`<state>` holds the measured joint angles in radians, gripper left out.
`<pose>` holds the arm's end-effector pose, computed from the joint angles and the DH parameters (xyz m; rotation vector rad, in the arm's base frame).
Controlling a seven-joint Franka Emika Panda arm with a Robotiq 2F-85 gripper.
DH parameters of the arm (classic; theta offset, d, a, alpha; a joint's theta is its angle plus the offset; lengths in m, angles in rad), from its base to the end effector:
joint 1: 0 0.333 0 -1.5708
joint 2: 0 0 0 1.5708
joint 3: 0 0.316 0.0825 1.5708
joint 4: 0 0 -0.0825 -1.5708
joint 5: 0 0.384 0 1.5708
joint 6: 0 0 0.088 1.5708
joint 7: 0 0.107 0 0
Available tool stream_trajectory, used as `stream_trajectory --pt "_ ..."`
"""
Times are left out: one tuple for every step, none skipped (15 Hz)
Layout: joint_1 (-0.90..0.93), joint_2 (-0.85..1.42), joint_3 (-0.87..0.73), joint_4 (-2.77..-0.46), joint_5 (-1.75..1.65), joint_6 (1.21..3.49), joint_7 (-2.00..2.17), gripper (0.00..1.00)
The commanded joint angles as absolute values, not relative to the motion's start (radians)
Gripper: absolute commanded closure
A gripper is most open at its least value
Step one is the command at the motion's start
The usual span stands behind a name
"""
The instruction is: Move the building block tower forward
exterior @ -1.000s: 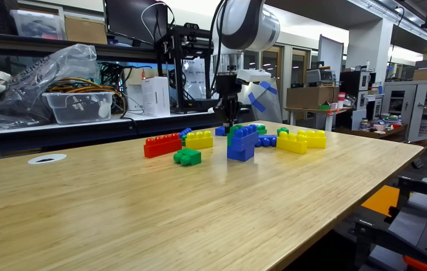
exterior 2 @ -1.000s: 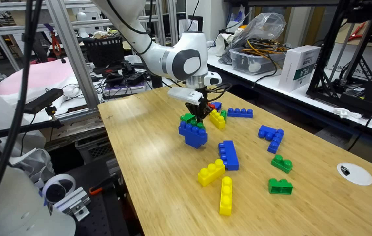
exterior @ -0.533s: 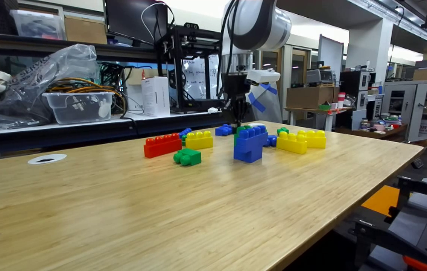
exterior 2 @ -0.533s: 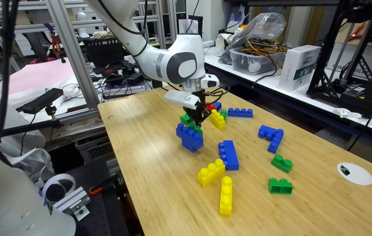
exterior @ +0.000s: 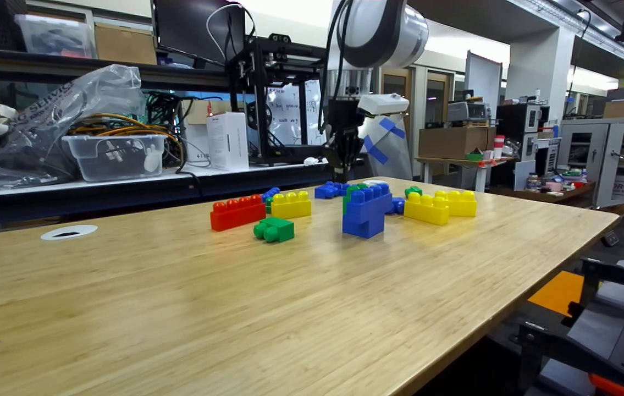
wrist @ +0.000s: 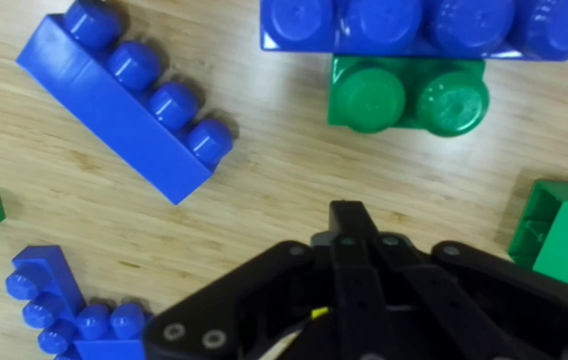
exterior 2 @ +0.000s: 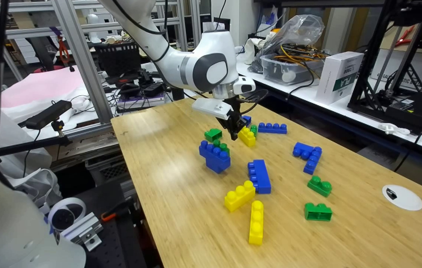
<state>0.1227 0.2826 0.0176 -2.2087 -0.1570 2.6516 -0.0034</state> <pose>0.5630 0.0838 0.2660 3.0334 0.4201 0.2538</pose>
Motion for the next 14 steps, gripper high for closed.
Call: stream_trajectory --pt "0.123 0.285 -0.007 -2.191 -0.210 2.658 0.042 1.00" --pt "0.122 0.288 -0.013 -2.184 -0.216 2.654 0.050 1.00" --pt "0.121 0.292 -0.019 -2.178 -0.223 2.652 0.057 1.00" --pt "0.118 0.299 -0.022 -2.170 -0.220 2.646 0.059 1.00" --pt "0.115 0.303 -0.025 -2.164 -0.216 2.641 0.059 1.00" --pt "0.111 0.311 -0.026 -2.156 -0.209 2.635 0.056 1.00" --pt "0.107 0.319 -0.026 -2.151 -0.202 2.631 0.052 1.00" --pt "0.102 0.331 -0.026 -2.147 -0.193 2.628 0.048 1.00" --pt "0.096 0.336 -0.022 -2.146 -0.181 2.622 0.040 1.00" --pt "0.090 0.344 -0.019 -2.145 -0.169 2.618 0.034 1.00" --pt "0.083 0.352 -0.015 -2.145 -0.157 2.613 0.026 1.00" --pt "0.075 0.358 -0.010 -2.146 -0.141 2.609 0.017 1.00" --pt "0.065 0.362 -0.003 -2.145 -0.117 2.596 0.008 1.00" --pt "0.052 0.365 0.005 -2.147 -0.088 2.586 -0.006 1.00"
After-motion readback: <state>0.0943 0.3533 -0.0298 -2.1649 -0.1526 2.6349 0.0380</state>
